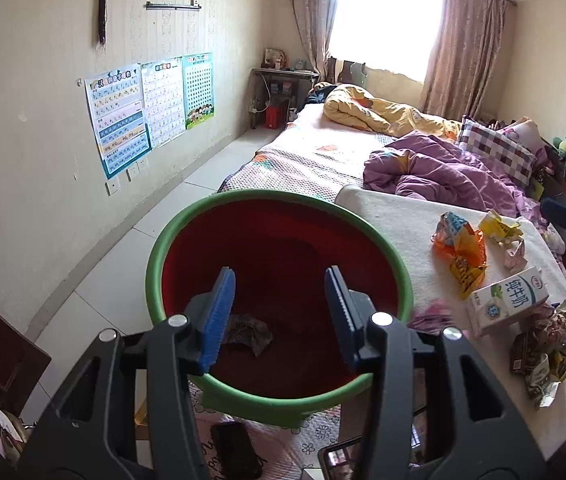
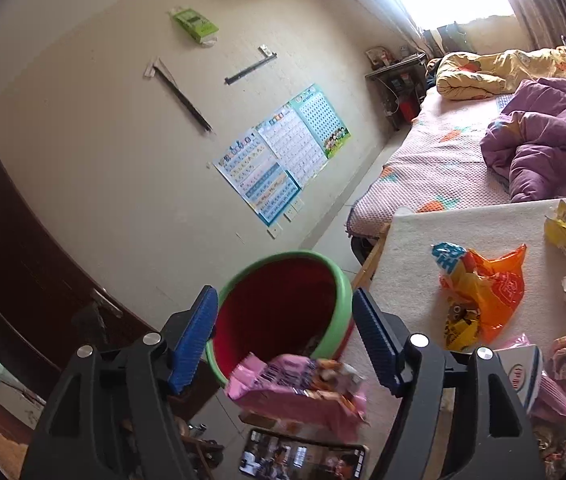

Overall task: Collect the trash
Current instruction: 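Open the right tool over the basin to drop the pink snack bag, then grasp the white milk carton with the left tool while the right tool grasps a strawberry wrapper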

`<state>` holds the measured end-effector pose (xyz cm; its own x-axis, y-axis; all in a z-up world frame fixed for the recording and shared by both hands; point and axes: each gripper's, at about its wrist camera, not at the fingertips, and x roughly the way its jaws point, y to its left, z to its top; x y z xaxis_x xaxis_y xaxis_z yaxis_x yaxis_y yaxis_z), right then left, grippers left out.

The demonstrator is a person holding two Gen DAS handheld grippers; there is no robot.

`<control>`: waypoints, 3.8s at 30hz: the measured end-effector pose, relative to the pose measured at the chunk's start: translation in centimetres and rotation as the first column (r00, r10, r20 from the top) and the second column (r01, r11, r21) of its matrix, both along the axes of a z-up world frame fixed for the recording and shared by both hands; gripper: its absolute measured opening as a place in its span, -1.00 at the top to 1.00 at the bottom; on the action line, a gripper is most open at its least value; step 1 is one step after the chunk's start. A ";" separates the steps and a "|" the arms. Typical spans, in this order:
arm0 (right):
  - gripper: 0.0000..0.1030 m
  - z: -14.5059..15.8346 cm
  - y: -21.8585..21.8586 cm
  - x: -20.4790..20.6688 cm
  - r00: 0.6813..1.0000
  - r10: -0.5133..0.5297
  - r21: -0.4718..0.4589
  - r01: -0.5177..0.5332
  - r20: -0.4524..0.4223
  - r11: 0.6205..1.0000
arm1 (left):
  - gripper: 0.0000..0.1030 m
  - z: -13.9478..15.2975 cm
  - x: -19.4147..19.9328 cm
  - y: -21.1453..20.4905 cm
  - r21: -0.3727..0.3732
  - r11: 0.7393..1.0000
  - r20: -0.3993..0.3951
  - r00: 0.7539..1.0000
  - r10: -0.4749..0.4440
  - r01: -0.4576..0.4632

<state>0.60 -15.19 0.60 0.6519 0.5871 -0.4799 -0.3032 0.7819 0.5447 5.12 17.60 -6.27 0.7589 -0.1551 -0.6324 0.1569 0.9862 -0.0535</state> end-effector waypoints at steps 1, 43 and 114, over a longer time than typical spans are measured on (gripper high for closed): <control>-0.39 -0.7 0.3 -0.3 1.000 0.013 -0.039 -0.013 -0.014 0.999 | 0.09 -0.1 0.0 -0.3 -0.003 1.000 -0.008 1.000 -0.001 0.001; -0.50 -11.5 5.5 1.3 0.903 0.187 -0.023 -0.212 -0.387 0.977 | 0.03 -1.4 -0.6 0.8 -0.050 0.998 -0.069 0.997 0.042 -0.046; -0.50 -7.6 -11.7 -5.9 0.974 -0.211 -0.171 0.195 -0.078 0.966 | -0.48 -0.6 -3.9 -14.9 -0.152 0.939 -0.045 0.947 -0.319 0.309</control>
